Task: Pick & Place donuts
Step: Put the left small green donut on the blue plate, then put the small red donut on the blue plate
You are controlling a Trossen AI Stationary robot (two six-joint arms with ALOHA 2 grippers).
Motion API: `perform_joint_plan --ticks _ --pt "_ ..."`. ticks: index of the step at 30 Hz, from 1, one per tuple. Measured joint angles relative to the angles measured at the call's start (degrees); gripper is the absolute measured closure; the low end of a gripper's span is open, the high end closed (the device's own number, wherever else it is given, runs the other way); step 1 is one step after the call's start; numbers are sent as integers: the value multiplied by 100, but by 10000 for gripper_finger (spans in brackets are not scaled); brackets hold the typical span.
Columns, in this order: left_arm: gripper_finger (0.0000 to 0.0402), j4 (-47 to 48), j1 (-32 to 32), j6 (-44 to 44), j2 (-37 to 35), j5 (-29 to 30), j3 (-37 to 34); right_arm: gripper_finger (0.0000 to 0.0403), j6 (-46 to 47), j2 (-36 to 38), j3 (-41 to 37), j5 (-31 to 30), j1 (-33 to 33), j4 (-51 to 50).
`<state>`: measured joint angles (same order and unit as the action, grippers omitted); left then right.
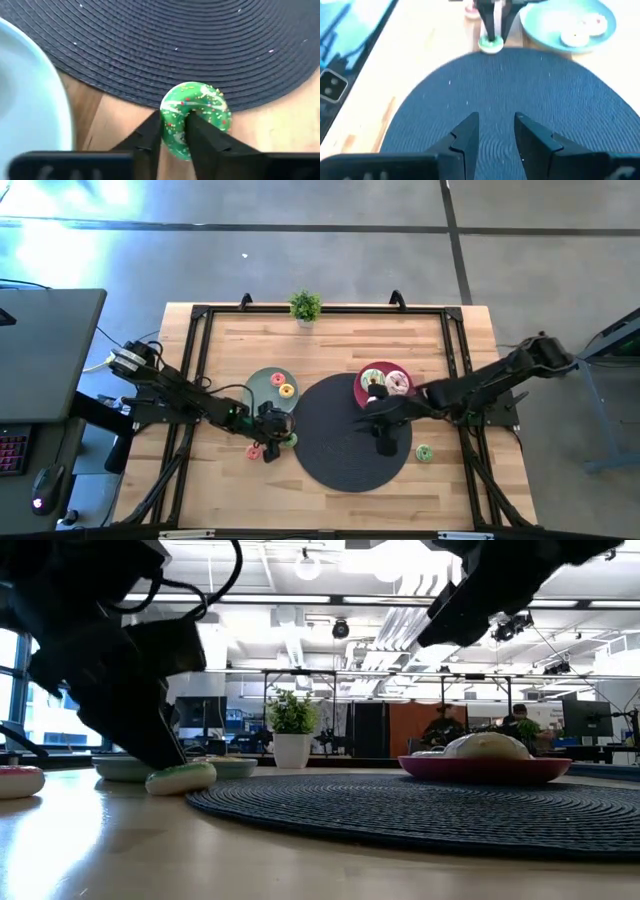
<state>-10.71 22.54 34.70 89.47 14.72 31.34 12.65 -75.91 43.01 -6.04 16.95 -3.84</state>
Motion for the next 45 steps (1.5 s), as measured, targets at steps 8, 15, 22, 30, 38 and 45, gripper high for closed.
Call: perform_joint_plan --ticks 8,15,22,30,38,45 --pt "395 1026 -465 164 -863 120 418 289 -110 135 -741 0 -44 1653" --pt "384 2647 -1513 181 -1131 18 414 289 -110 136 -730 0 -44 1761" --pt "350 2663 -1765 -116 -862 -414 369 289 -515 136 -730 1 -41 1736" --pt "262 2849 -1765 -179 -944 -262 474 280 -787 135 -730 0 -47 1747" --pt "225 4113 -1765 -770 -1158 -675 1405 227 -514 135 -730 -2 -28 1695" --pt "225 5155 -1414 -1142 -1165 -1572 1866 206 -508 130 -730 -103 -28 1651"
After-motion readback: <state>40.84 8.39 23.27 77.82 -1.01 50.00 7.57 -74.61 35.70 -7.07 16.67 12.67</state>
